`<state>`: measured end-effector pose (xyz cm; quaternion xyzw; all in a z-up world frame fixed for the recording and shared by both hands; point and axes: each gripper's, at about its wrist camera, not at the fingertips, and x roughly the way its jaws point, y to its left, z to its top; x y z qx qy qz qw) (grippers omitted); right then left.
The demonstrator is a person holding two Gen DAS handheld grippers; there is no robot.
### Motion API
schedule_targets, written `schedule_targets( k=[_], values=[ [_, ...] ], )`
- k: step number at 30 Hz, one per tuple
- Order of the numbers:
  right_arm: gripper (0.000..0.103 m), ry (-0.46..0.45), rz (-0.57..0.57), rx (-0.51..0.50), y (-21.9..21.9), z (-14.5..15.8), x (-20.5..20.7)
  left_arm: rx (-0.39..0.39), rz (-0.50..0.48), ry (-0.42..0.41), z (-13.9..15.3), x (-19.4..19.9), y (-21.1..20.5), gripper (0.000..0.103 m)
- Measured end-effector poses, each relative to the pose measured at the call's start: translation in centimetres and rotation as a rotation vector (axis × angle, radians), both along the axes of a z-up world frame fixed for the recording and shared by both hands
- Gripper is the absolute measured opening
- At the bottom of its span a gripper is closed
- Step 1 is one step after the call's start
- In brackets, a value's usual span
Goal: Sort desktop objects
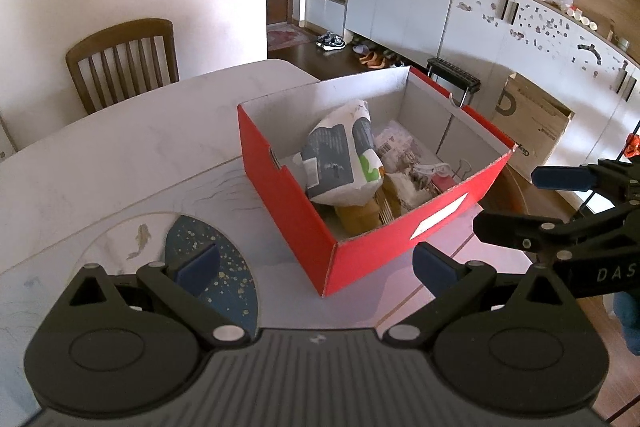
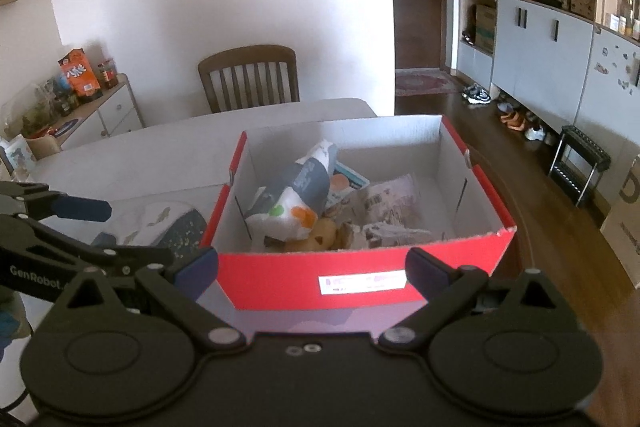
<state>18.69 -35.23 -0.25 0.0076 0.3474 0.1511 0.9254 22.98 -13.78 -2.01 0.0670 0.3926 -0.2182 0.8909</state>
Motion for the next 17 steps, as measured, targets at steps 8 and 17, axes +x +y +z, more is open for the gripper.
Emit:
schedule_targets(
  k=[8,17],
  values=[
    [0.1,0.003,-0.021,0.002,-0.4,0.1,-0.3,0.001,-0.023,0.008,-0.3,-0.2,-0.2,0.103],
    [0.1,0.002,-0.073,0.0,-1.1,0.2,0.1,-0.015,-0.039,0.032,-0.5,-0.1,0.4,0.103]
  ],
)
